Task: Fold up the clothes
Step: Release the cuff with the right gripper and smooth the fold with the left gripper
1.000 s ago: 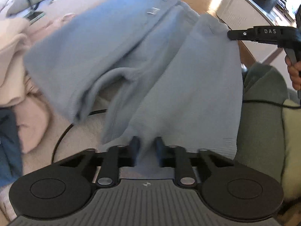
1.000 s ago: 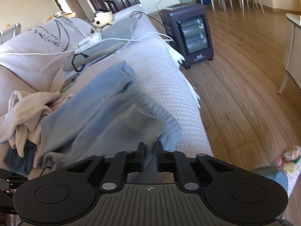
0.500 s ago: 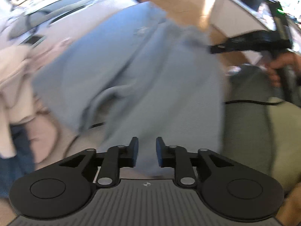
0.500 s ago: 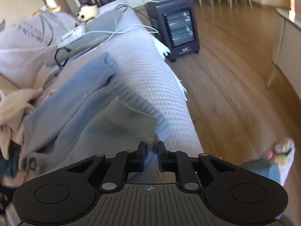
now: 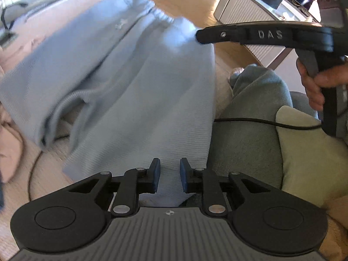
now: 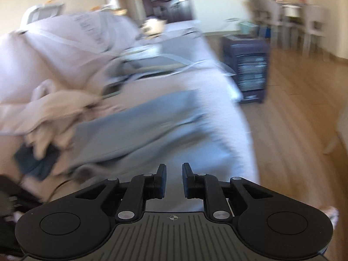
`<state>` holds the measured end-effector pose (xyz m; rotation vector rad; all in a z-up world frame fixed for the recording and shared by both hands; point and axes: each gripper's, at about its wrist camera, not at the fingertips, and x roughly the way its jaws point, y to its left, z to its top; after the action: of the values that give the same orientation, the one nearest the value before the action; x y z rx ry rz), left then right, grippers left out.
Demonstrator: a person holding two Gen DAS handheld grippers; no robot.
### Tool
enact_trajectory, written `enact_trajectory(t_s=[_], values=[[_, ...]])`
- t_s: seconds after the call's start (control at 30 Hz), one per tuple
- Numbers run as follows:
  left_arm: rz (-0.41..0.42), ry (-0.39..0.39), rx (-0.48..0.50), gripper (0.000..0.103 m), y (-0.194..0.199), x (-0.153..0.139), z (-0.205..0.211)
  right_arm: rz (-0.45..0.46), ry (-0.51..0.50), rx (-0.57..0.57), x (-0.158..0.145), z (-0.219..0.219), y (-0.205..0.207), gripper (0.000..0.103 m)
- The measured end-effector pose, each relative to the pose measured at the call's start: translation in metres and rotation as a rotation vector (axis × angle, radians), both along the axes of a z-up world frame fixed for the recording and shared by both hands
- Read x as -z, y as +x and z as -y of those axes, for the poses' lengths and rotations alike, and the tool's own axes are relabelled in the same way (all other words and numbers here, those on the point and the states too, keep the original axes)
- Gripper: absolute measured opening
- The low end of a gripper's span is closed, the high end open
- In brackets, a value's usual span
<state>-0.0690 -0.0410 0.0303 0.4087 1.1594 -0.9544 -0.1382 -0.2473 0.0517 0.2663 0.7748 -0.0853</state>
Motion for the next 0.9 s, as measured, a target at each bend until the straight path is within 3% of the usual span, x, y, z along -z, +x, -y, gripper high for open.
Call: enact_trajectory(t_s=[0.23,0.47,0.67,0.9], values=[[-0.048,0.109,-0.055,0.018,0.011,0.036,0.002,-0.127,0.078,-0.086,0.022,-0.011,0.018,0.017],[-0.046,0.108,-0.038,0.019,0.015,0.048,0.005,-0.292,0.104,-0.061,0.051,-0.010,0.025,0.017],[-0.053,0.089,-0.055,0.020,0.016,0.048,0.001,-0.322,0.162,-0.038,0.057,-0.003,0.024,0.018],[-0.034,0.055,-0.065,0.042,0.008,0.038,-0.006,-0.320,0.149,-0.033,0.056,-0.005,0.022,0.019]])
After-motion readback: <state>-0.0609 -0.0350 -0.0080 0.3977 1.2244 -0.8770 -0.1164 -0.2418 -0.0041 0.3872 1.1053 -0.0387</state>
